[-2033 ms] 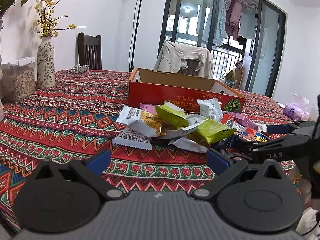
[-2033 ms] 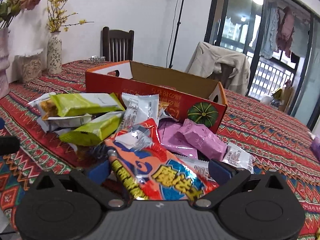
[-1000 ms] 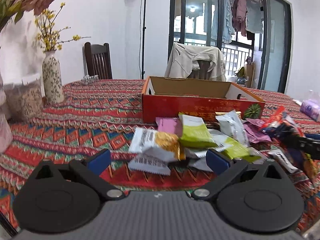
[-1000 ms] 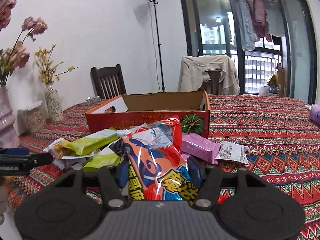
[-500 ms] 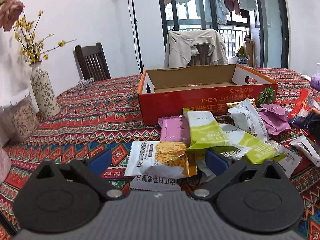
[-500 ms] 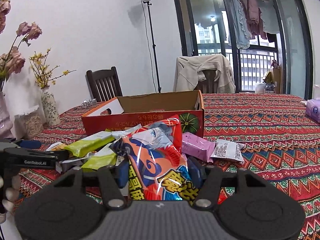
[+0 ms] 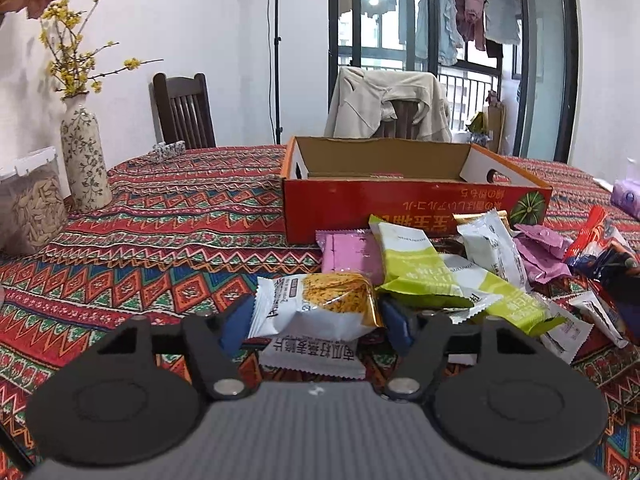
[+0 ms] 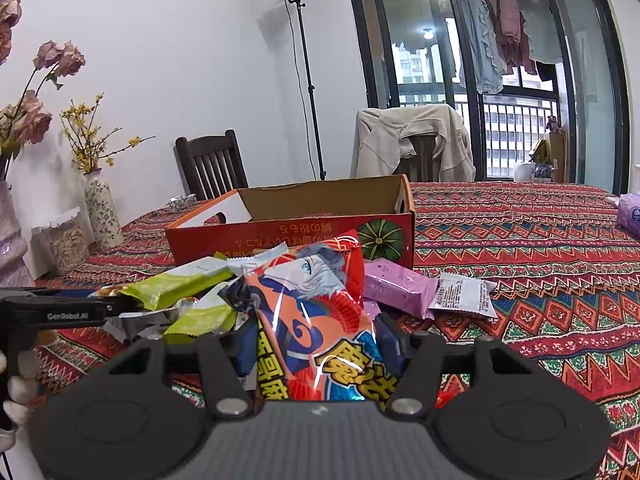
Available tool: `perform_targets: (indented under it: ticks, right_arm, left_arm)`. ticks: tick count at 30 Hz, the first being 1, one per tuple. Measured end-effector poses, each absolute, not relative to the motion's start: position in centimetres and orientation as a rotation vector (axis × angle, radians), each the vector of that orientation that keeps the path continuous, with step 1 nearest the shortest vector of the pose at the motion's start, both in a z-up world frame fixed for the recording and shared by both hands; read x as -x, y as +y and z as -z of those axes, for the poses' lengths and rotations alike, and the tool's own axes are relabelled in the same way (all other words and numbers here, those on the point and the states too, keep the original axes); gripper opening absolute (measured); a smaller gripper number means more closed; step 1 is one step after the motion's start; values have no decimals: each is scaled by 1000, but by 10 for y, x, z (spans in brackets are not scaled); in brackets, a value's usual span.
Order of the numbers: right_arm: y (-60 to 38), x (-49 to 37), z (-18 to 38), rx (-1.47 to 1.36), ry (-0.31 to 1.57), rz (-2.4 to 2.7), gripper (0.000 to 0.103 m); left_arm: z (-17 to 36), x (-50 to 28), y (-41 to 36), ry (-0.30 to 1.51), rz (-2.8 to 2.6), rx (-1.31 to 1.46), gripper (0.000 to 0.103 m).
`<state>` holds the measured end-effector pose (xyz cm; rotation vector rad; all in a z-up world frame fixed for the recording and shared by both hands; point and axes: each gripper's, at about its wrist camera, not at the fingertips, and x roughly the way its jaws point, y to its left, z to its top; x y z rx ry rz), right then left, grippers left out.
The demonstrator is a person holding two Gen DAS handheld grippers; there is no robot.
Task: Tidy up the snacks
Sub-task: 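Lift the orange-blue bag with the right gripper while the left gripper grasps a white biscuit packet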
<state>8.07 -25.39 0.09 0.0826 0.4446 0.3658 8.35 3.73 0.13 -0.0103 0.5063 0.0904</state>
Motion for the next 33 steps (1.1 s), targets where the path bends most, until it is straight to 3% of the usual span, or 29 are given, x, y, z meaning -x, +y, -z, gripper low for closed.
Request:
perform_targets:
  ticks: [20, 33]
  right_arm:
    - [-249, -100, -38, -71, 333, -329, 59]
    - [-225, -196, -93, -84, 277, -300, 59]
  left_arm:
    - [-54, -84, 41, 353, -73, 0, 70]
    - [-102, -157, 25, 274, -39, 47, 70]
